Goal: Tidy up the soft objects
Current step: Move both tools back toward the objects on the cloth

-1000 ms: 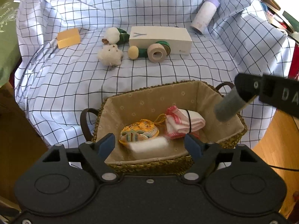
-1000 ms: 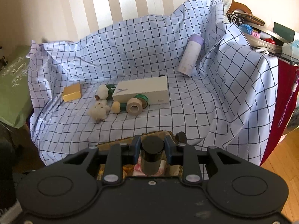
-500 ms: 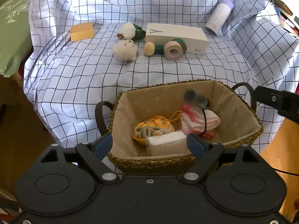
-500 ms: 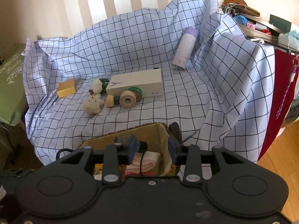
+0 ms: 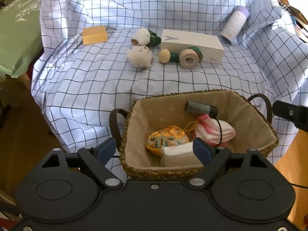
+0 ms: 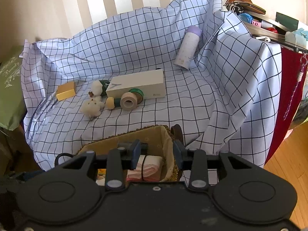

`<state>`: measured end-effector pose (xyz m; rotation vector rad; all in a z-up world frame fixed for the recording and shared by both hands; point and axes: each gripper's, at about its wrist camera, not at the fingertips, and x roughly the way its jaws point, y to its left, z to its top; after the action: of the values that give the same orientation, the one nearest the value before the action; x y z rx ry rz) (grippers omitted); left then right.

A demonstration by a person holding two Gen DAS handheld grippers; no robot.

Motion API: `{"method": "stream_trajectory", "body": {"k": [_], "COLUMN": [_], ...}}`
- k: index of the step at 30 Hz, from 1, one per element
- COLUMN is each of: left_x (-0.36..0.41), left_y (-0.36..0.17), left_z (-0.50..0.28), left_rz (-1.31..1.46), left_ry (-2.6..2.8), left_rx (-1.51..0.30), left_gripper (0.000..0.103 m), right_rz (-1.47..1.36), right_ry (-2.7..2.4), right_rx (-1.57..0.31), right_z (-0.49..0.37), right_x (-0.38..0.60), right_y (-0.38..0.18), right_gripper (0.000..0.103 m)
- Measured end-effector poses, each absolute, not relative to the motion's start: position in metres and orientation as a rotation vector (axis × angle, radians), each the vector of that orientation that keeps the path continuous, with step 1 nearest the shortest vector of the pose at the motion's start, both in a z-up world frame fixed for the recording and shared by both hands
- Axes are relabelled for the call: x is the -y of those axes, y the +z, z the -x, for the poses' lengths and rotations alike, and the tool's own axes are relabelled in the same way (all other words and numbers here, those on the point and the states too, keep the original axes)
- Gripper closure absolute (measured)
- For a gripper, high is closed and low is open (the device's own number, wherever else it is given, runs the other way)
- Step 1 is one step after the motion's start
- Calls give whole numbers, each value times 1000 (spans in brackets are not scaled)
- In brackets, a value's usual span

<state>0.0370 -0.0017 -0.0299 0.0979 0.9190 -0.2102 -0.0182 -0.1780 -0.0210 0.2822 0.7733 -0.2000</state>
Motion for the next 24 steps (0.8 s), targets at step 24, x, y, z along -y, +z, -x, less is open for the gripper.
{"method": "stream_trajectory", "body": {"k": [24], "left_x": [-4], "left_y": [-20], "left_z": [-87], "left_rz": [-151], "left_ry": [-141], "left_rx": [-798], "left_gripper": [18], "right_rz": [-253], "right_ry": [-133], "right_rx": [-796], "right_z": [-30], "right_x": [184], "right_y": [-29], "right_gripper": [54]}}
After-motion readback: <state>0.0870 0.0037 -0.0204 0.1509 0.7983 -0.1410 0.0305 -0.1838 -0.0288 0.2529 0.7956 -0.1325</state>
